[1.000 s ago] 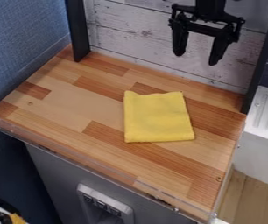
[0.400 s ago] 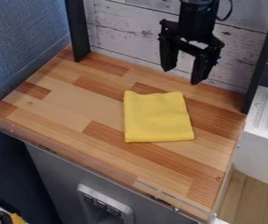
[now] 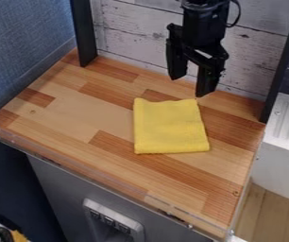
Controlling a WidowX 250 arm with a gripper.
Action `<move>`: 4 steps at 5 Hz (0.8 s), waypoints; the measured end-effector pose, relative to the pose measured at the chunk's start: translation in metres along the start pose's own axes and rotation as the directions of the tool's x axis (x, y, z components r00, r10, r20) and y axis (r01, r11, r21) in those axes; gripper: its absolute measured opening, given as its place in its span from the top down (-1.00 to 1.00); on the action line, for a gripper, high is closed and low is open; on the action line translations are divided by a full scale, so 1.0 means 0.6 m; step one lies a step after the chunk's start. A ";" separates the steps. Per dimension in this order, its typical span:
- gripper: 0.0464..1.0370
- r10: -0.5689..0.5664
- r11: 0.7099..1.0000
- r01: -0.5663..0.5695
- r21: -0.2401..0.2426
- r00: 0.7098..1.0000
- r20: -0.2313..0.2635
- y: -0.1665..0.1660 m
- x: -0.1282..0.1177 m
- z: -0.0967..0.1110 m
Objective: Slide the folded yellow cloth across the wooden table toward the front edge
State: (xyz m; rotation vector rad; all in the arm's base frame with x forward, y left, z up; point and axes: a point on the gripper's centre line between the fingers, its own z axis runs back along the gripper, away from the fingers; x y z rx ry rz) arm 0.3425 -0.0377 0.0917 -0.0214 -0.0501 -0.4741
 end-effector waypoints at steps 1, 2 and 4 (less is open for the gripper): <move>-0.79 -0.051 0.999 0.051 -0.004 0.999 0.005 -0.004 -0.006 0.006; -0.22 -0.088 0.996 0.088 -0.010 0.996 -0.005 -0.002 -0.017 -0.004; 0.79 -0.120 0.993 0.119 -0.022 0.992 -0.027 0.003 -0.019 -0.033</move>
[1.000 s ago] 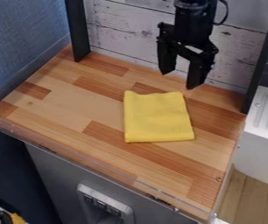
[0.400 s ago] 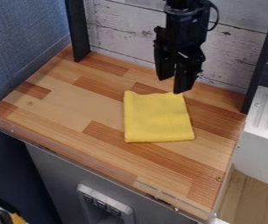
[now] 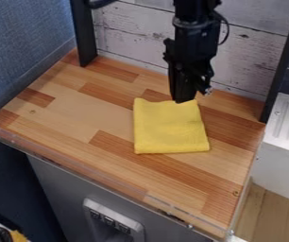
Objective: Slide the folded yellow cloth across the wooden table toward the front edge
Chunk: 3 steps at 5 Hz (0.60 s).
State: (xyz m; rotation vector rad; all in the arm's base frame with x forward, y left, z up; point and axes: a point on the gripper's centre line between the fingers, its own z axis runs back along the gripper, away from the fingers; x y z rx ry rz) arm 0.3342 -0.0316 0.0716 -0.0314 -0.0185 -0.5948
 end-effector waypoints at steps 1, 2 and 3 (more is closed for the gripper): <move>0.96 0.002 1.000 -0.002 -0.009 1.000 -0.027 -0.002 -0.004 -0.024; 0.97 0.000 1.000 -0.001 -0.008 0.999 -0.052 -0.006 -0.002 -0.044; 0.97 0.011 1.000 -0.011 -0.004 0.997 -0.072 -0.007 -0.002 -0.058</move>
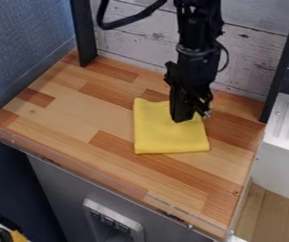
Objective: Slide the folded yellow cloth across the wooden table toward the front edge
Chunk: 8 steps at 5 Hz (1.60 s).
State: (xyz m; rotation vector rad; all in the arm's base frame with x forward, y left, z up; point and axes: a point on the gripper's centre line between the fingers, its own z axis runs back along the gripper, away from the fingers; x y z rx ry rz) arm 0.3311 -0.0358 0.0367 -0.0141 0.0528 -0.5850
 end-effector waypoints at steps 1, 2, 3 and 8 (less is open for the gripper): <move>0.97 -0.005 1.000 0.006 0.018 1.000 -0.016 0.000 0.003 -0.015; 0.97 -0.012 0.999 0.012 0.038 1.000 -0.016 0.001 -0.003 -0.026; 0.97 0.002 0.998 -0.003 0.064 1.000 0.010 0.004 -0.003 -0.038; 0.91 0.396 0.916 -0.399 0.031 0.915 0.071 -0.086 -0.008 -0.041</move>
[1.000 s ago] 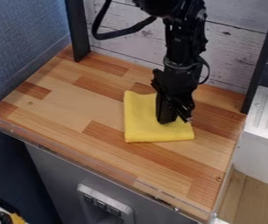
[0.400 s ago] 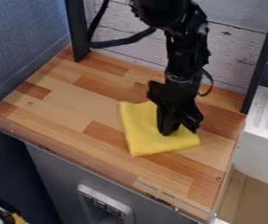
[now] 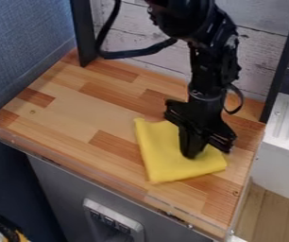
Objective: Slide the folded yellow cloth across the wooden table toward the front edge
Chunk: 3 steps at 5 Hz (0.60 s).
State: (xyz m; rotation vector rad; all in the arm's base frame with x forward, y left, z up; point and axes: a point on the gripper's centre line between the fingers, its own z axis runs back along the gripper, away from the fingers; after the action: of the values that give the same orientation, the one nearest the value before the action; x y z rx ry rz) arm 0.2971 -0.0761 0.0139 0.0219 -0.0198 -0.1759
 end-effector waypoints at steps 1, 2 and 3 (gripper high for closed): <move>0.61 0.051 0.999 -0.051 -0.011 0.999 0.000 -0.010 -0.001 0.024; 0.10 0.080 0.997 -0.080 -0.022 0.997 -0.007 0.014 0.003 0.049; -0.48 0.132 0.991 -0.132 -0.033 0.991 -0.020 0.085 0.012 0.074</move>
State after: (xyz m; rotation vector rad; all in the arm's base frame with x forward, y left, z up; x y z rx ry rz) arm 0.3123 -0.0283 0.0597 -0.0119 -0.0008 -0.0436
